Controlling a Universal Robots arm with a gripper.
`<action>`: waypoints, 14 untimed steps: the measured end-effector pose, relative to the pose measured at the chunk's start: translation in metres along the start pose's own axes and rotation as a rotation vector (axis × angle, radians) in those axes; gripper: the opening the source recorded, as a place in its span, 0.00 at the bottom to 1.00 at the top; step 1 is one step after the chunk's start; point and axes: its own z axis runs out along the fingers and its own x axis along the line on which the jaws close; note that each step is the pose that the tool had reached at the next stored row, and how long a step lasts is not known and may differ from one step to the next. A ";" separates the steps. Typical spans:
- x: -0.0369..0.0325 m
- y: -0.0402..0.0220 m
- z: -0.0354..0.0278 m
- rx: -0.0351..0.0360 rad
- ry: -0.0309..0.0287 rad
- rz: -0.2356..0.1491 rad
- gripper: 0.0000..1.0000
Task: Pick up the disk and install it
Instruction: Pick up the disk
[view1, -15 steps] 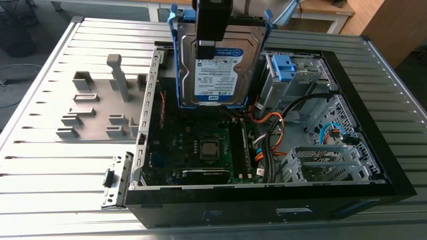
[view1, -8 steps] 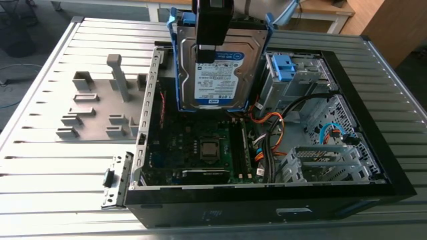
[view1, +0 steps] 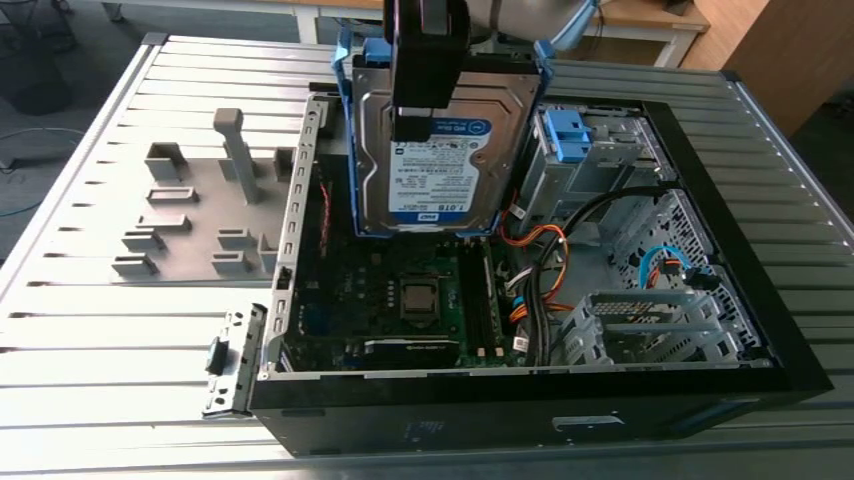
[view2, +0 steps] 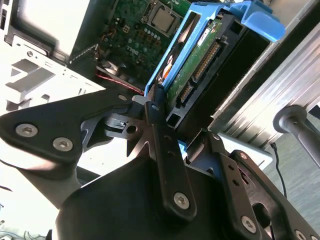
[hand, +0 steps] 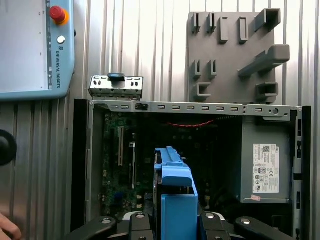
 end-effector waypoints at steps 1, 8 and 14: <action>0.0021 0.0000 0.0000 0.0000 0.0000 0.000 0.36; 0.0132 -0.0080 0.0020 -0.0005 -0.0004 0.000 0.36; 0.0164 -0.0301 0.0026 -0.0030 -0.0004 0.000 0.36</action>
